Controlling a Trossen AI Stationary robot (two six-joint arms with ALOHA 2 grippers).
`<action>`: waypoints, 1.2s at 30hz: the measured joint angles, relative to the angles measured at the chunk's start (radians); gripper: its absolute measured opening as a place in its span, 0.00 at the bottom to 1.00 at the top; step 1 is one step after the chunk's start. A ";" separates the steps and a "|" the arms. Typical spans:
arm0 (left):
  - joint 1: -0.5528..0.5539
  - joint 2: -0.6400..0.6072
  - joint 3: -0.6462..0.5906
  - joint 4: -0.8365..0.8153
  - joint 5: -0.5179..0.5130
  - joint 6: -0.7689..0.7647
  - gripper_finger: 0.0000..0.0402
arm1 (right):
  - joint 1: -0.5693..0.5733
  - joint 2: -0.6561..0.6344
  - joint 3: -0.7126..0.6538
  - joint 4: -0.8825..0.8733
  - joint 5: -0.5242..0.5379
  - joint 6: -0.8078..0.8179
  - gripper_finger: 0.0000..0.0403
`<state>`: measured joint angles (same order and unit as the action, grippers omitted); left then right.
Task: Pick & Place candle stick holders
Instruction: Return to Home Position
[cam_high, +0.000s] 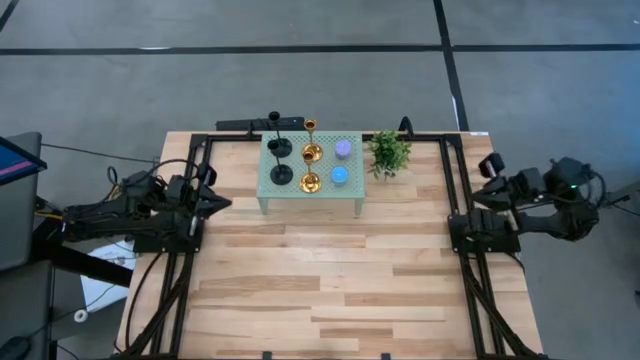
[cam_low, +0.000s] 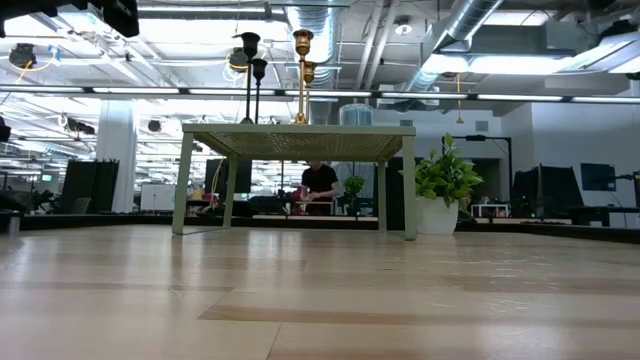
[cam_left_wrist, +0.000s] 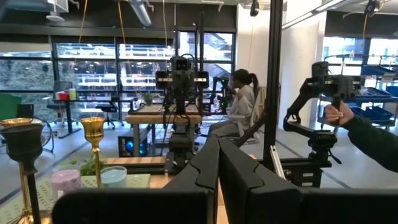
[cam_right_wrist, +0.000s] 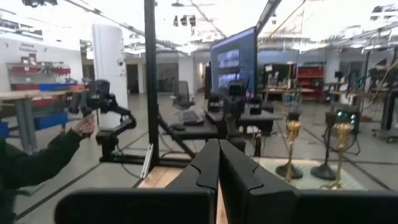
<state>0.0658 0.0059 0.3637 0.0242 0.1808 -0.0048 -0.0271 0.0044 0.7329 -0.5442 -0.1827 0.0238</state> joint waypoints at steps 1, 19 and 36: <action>0.000 0.000 0.000 0.000 0.000 0.000 0.02 | 0.003 0.000 -0.020 0.014 0.000 0.000 0.00; 0.000 0.000 -0.099 0.081 -0.004 -0.003 0.02 | 0.007 -0.001 -0.522 0.557 0.001 0.028 0.00; 0.000 0.000 -0.097 0.104 -0.004 -0.001 0.02 | 0.007 -0.001 -0.725 0.737 -0.002 0.038 0.00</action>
<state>0.0658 0.0059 0.2665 0.1284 0.1768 -0.0059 -0.0200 0.0036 0.0078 0.1926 -0.1850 0.0616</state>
